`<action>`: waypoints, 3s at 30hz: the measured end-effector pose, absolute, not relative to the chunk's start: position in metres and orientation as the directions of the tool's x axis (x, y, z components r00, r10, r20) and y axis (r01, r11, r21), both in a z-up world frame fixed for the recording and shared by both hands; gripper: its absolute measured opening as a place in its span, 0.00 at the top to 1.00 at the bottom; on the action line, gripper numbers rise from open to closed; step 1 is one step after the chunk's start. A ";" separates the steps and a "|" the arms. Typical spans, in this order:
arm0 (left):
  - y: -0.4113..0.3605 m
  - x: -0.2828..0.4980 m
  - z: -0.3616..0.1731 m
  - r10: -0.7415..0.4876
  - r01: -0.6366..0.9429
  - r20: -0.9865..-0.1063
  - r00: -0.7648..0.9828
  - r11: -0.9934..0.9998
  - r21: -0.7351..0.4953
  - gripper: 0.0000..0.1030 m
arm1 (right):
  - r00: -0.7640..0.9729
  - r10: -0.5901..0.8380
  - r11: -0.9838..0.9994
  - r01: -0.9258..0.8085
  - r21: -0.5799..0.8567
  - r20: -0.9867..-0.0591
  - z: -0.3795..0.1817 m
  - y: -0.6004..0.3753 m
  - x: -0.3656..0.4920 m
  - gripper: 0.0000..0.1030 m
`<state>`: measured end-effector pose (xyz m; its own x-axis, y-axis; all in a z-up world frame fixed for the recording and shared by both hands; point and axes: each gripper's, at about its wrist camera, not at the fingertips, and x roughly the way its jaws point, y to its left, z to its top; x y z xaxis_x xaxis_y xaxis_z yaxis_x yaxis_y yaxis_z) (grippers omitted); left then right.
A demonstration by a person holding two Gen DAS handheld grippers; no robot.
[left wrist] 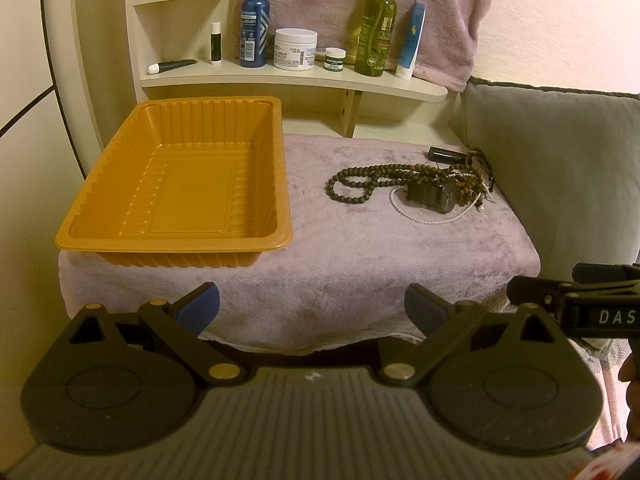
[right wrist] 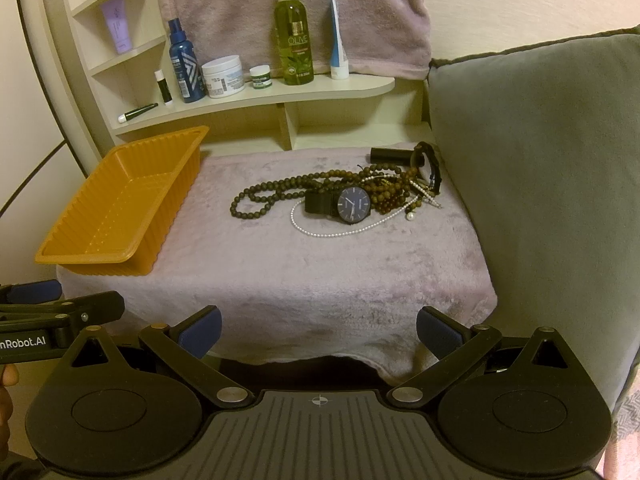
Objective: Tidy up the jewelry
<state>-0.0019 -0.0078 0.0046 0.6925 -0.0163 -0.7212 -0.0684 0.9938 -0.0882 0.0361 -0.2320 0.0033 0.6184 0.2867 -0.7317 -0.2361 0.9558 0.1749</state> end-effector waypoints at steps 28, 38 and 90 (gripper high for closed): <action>0.116 -0.023 0.015 0.156 -0.358 -0.549 0.821 0.890 -0.283 0.06 | 0.710 0.317 0.947 -0.268 0.174 -0.629 0.003 -0.227 0.045 0.00; 0.177 -0.009 -0.025 0.238 -0.405 -0.528 0.815 0.886 -0.225 0.11 | 0.701 0.323 0.941 -0.307 0.139 -0.636 -0.003 -0.214 0.058 0.00; 0.112 0.060 -0.004 0.285 -0.279 -0.559 0.778 0.955 0.098 0.96 | 0.733 0.273 0.959 -0.257 0.118 -0.623 -0.049 -0.235 0.142 0.01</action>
<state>0.0599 0.1120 -0.0038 0.7784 0.2846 -0.5595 -0.2787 0.9553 0.0982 0.1417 -0.2353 -0.0486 0.7330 0.2731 -0.6229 -0.2575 0.9591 0.1176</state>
